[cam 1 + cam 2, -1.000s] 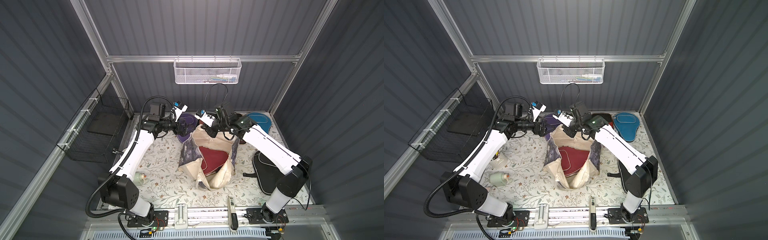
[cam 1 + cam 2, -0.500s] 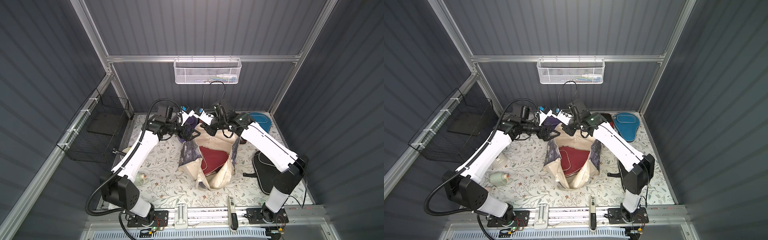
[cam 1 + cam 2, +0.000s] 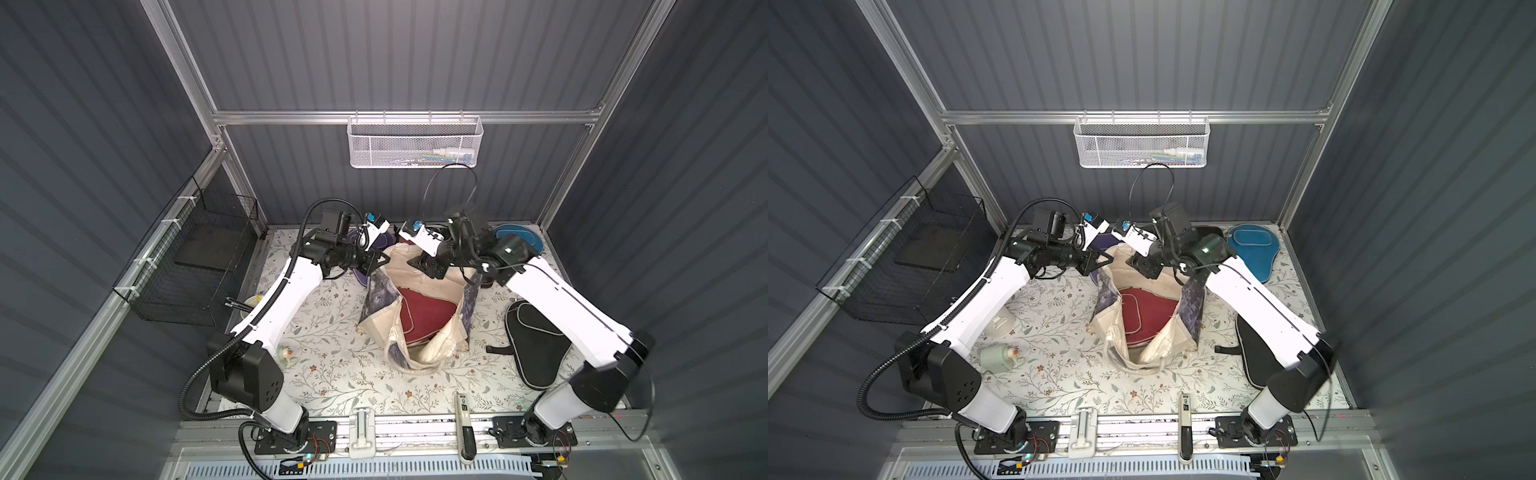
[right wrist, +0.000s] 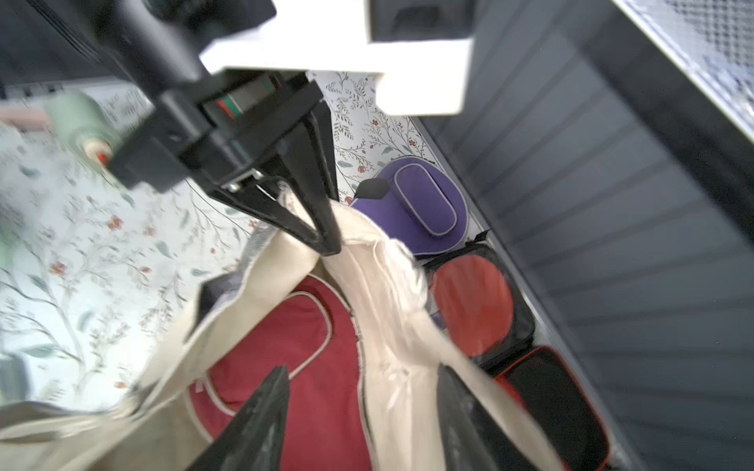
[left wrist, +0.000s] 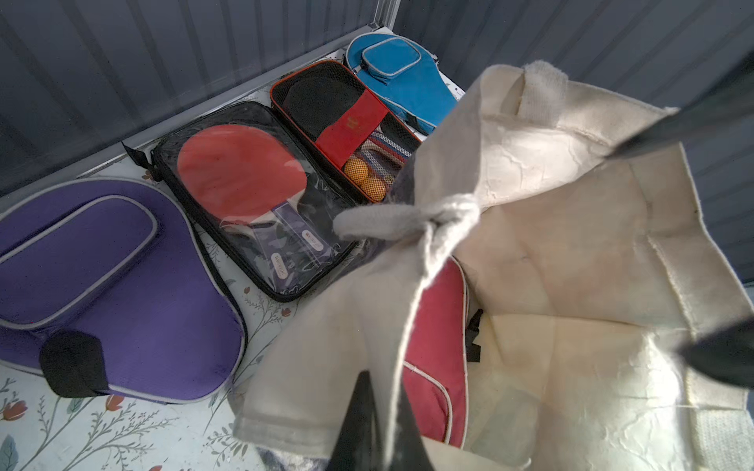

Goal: Remove the ping pong set from the canvas bag
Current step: Adjust the canvas bag at the center of the board, then pick up the ping pong set from the canvas bag.

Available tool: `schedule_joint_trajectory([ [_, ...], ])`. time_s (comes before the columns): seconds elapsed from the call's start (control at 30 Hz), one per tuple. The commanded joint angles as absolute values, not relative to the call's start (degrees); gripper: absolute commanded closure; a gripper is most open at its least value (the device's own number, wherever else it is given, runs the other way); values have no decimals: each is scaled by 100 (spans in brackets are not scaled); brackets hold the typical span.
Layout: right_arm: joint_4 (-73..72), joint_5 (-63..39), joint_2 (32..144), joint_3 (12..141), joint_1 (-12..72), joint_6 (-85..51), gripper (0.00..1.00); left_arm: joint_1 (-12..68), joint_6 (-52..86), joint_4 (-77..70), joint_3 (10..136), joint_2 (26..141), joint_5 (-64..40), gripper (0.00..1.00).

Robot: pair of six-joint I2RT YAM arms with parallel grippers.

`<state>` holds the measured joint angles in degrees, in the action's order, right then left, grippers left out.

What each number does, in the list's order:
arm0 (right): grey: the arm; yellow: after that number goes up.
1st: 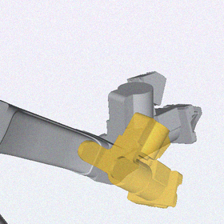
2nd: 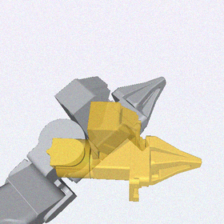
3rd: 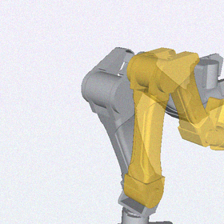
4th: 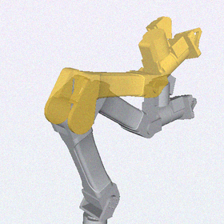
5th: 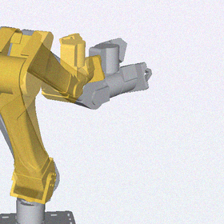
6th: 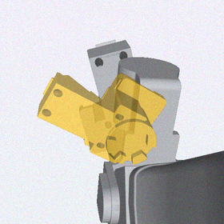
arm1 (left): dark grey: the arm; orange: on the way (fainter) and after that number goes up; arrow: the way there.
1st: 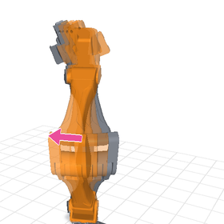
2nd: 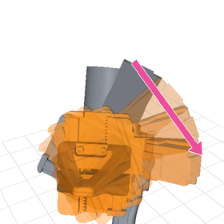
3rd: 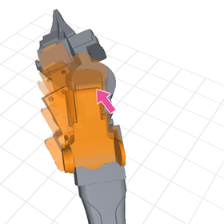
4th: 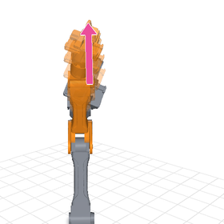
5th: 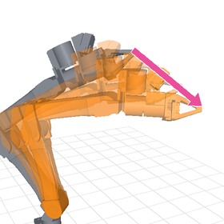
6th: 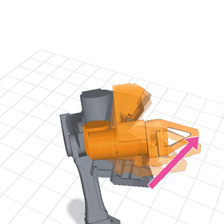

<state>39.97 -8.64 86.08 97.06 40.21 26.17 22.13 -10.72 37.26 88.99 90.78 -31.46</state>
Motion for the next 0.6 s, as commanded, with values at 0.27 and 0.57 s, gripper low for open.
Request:
schedule_joint_trajectory([
  [0.27,3866,-1587,7732,7747,4552,2187,30,2188,-826,3801,9193,8429,-3927,100],
  [0.57,3777,-1239,8682,7629,4623,1928,29,2197,-756,3586,8798,8021,-4202,100],
])
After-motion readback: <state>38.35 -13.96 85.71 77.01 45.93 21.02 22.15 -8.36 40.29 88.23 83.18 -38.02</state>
